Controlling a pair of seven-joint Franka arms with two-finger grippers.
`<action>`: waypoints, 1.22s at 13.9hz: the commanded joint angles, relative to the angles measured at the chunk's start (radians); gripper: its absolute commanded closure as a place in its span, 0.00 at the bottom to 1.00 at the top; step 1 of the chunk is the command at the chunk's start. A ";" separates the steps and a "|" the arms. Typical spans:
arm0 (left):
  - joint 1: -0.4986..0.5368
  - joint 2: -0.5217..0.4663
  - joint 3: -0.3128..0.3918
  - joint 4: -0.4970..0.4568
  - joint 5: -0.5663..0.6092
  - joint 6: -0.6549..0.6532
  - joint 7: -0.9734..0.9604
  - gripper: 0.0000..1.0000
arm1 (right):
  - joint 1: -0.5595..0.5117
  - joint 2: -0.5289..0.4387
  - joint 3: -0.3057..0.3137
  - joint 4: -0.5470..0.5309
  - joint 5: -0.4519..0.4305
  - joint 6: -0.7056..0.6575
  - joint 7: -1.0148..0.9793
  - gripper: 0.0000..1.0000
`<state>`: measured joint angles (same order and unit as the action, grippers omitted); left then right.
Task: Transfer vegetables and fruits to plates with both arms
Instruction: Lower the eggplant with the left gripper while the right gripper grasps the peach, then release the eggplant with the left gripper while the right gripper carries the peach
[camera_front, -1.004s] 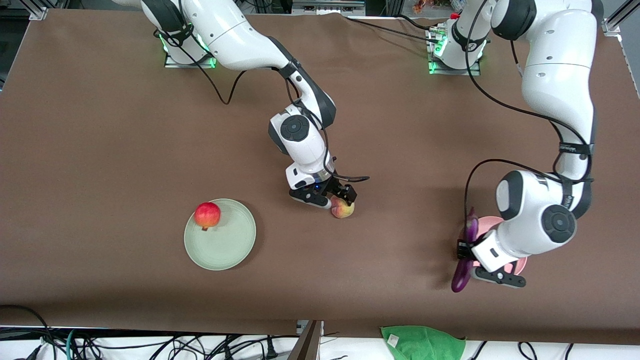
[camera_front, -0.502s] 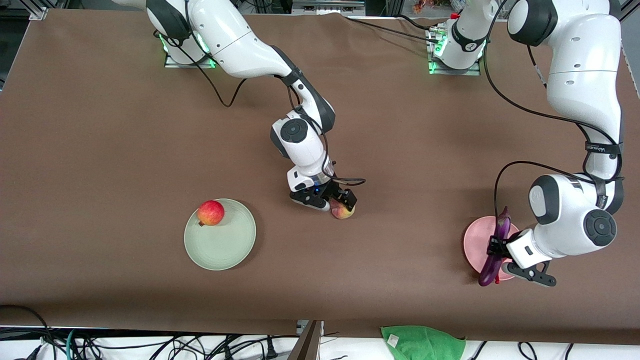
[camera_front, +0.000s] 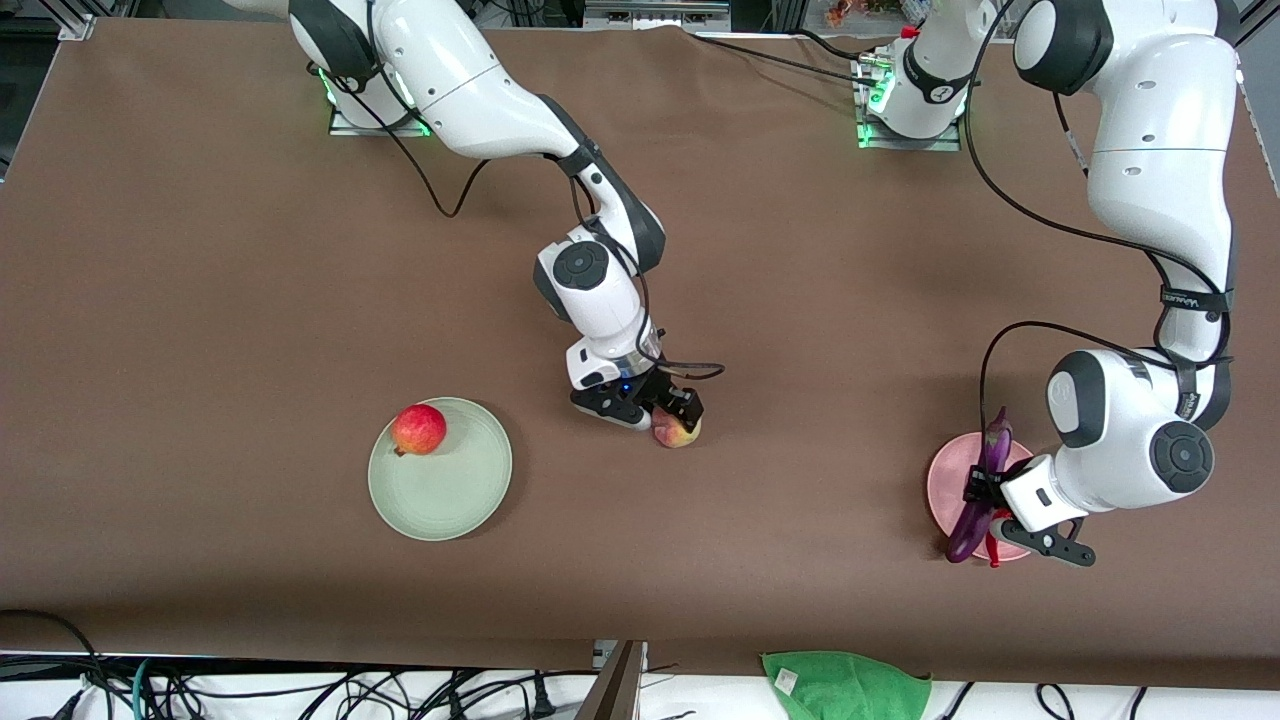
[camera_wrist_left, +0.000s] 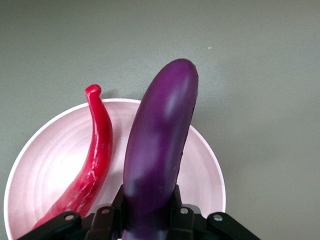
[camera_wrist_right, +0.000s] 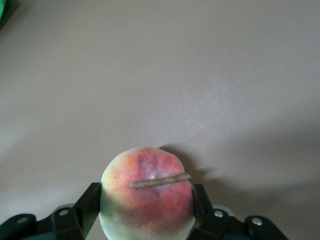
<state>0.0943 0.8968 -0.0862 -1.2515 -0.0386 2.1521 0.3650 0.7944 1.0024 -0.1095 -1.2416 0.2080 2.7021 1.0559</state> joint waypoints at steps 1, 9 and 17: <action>0.025 -0.001 -0.007 -0.003 0.003 0.002 0.035 0.65 | -0.055 -0.045 0.007 0.053 -0.002 -0.154 -0.092 0.99; 0.033 -0.007 -0.009 0.010 -0.015 -0.006 0.046 0.00 | -0.351 -0.191 0.005 0.057 0.005 -0.639 -0.915 0.98; 0.019 -0.029 -0.020 0.197 -0.012 -0.289 -0.096 0.00 | -0.422 -0.206 0.007 0.042 0.011 -0.699 -1.039 0.00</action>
<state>0.1166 0.8757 -0.1065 -1.1329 -0.0404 1.9662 0.3218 0.3801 0.8267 -0.1110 -1.1842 0.2083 2.0395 0.0358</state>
